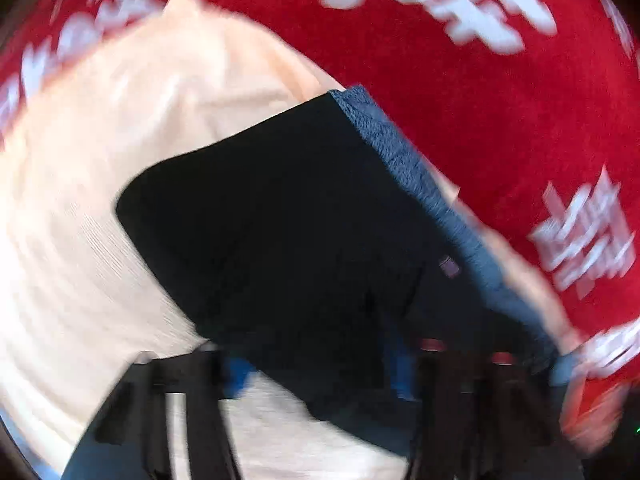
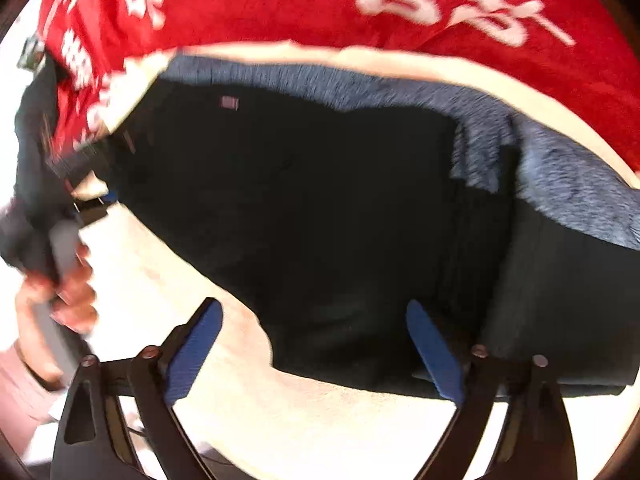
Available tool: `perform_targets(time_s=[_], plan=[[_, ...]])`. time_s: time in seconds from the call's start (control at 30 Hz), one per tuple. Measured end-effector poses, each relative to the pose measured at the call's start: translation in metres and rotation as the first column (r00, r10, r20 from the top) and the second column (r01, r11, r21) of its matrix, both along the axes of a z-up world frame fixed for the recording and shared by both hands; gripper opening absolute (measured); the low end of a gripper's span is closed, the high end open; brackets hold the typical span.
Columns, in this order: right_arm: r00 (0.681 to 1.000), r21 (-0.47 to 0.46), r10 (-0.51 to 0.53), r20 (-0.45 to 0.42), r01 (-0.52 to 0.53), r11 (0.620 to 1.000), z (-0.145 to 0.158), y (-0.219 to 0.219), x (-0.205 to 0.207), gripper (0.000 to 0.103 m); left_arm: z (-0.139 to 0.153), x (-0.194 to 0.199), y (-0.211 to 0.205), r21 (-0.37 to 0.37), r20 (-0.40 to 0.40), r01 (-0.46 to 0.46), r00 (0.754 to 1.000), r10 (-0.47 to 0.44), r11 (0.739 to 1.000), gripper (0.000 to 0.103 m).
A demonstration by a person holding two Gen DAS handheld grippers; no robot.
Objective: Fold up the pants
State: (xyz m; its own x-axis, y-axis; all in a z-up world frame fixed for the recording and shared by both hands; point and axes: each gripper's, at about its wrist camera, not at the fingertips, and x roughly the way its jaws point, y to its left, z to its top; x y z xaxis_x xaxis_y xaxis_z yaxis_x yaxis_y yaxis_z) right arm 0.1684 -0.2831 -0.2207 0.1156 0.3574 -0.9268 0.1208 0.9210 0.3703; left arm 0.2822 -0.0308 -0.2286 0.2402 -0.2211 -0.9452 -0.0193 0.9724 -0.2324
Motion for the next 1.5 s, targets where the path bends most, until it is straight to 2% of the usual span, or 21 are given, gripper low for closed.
perform_targets(time_s=[0.07,0.1,0.13,0.2,0.27,0.33,0.43,0.53,0.67,0.77,0.87,0.9,0.93,0.97,1.03,1.17,1.27,1.37,1.5], plan=[[0.998,0.045,-0.056,-0.012,0.056,0.997,0.013,-0.015,0.008,0.068,0.009,-0.006,-0.011,0.075,0.064,0.084,0.994,-0.089,0.994,0.042],[0.996,0.072,-0.085,-0.022,0.087,0.994,0.020,-0.023,0.016,0.054,0.014,-0.011,-0.014,0.122,0.097,0.131,0.985,-0.143,0.984,0.041],[0.994,0.093,-0.104,-0.029,0.106,0.990,0.022,-0.027,0.020,0.052,0.019,-0.017,-0.021,0.172,0.127,0.175,0.972,-0.198,0.969,0.041],[0.991,0.150,-0.129,-0.035,0.132,0.980,0.035,-0.033,0.040,0.052,0.025,-0.029,-0.036,0.270,0.171,0.246,0.939,-0.297,0.931,0.041],[0.995,0.196,-0.092,-0.046,0.100,0.976,0.046,-0.026,0.065,0.053,0.027,-0.039,-0.048,0.339,0.193,0.292,0.909,-0.370,0.894,0.041],[0.998,0.220,-0.018,-0.054,0.030,0.975,0.055,-0.007,0.095,0.073,0.029,-0.047,-0.057,0.384,0.209,0.325,0.881,-0.424,0.864,0.041],[0.990,0.231,0.131,-0.047,-0.117,0.966,0.067,0.039,0.141,0.079,0.030,-0.051,-0.066,0.414,0.222,0.344,0.860,-0.460,0.843,0.041],[0.962,0.240,0.258,-0.091,-0.230,0.943,0.064,0.094,0.183,0.080,0.030,-0.052,-0.067,0.427,0.221,0.345,0.857,-0.466,0.836,0.041],[0.912,0.256,0.369,-0.178,-0.319,0.913,0.046,0.160,0.218,0.081,0.030,-0.051,-0.067,0.429,0.219,0.346,0.856,-0.468,0.834,0.041],[0.865,0.173,0.434,-0.250,-0.402,0.899,0.023,0.199,0.232,0.081,0.030,-0.053,-0.066,0.426,0.225,0.349,0.853,-0.471,0.835,0.041],[0.819,0.109,0.478,-0.319,-0.469,0.876,0.000,0.214,0.231,0.080,0.030,-0.053,-0.065,0.424,0.226,0.348,0.853,-0.470,0.836,0.041],[0.808,0.088,0.487,-0.332,-0.487,0.869,-0.006,0.216,0.231,0.069,0.029,-0.052,-0.065,0.419,0.219,0.349,0.857,-0.466,0.838,0.041],[0.810,0.090,0.490,-0.322,-0.489,0.867,-0.008,0.213,0.230,0.036,0.029,-0.052,-0.064,0.414,0.206,0.346,0.865,-0.457,0.842,0.041],[0.819,0.101,0.484,-0.308,-0.478,0.873,-0.007,0.208,0.229,0.023,0.030,-0.052,-0.063,0.402,0.210,0.344,0.867,-0.451,0.849,0.041],[0.854,0.131,0.448,-0.265,-0.429,0.894,0.003,0.190,0.228,0.020,0.036,-0.052,-0.065,0.387,0.232,0.357,0.855,-0.464,0.850,0.041],[0.903,0.205,0.397,-0.166,-0.362,0.909,0.026,0.151,0.214,0.020,0.059,-0.057,-0.078,0.343,0.267,0.380,0.838,-0.477,0.859,0.041],[0.942,0.274,0.319,-0.101,-0.281,0.920,0.044,0.115,0.200,0.020,0.083,-0.063,-0.094,0.311,0.298,0.399,0.821,-0.487,0.863,0.041],[0.972,0.342,0.234,-0.021,-0.213,0.915,0.067,0.075,0.178,0.020,0.103,-0.075,-0.113,0.306,0.330,0.427,0.791,-0.515,0.851,0.041],[0.994,0.420,0.106,0.041,-0.113,0.900,0.090,0.015,0.146,0.020,0.130,-0.101,-0.146,0.292,0.364,0.480,0.744,-0.560,0.827,0.041]])
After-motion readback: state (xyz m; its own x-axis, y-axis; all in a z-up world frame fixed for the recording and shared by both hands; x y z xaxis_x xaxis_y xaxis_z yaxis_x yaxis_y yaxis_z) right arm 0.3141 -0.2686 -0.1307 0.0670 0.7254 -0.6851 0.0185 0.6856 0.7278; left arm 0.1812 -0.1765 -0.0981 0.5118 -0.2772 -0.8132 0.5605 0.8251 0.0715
